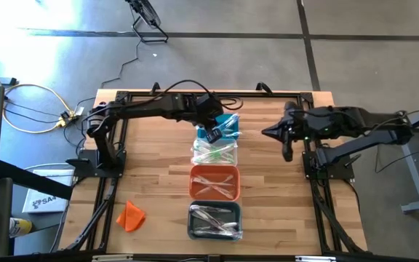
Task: Pick & Place Toothbrushes
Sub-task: Return to home position
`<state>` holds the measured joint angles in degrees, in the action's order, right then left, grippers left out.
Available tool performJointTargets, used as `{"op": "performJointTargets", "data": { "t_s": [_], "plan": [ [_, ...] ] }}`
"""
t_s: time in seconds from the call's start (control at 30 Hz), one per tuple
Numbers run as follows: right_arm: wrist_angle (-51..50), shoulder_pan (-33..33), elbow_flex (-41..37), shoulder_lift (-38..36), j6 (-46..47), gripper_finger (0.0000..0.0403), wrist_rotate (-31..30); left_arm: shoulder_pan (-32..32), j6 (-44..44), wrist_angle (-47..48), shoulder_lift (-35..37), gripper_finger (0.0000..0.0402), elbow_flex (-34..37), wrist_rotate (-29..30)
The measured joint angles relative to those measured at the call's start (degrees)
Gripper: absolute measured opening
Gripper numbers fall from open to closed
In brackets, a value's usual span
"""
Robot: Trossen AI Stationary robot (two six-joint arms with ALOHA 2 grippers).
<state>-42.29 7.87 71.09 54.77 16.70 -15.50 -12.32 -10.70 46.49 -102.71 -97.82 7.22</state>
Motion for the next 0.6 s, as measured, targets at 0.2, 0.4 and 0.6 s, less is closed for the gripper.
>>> {"op": "performJointTargets", "data": {
  "t_s": [0.2, 0.4, 0.6],
  "plan": [
    [-2.5, 0.0, 0.0, -4.7, 1.1, 0.0003, -2.6, 0.4, 0.0, 0.3, 0.0, 0.0009, 0.0, 0.0],
    [-2.0, 0.0, -0.8, -7.3, 1.1, 0.0003, -3.0, 3.1, 0.0, 2.2, 0.4, 0.0009, 0.0, 1.2],
    [0.4, 0.0, -5.4, -8.9, 1.0, 0.0003, -3.0, 6.0, 0.1, 5.4, 3.3, 0.0009, 0.0, 4.3]
  ]
}}
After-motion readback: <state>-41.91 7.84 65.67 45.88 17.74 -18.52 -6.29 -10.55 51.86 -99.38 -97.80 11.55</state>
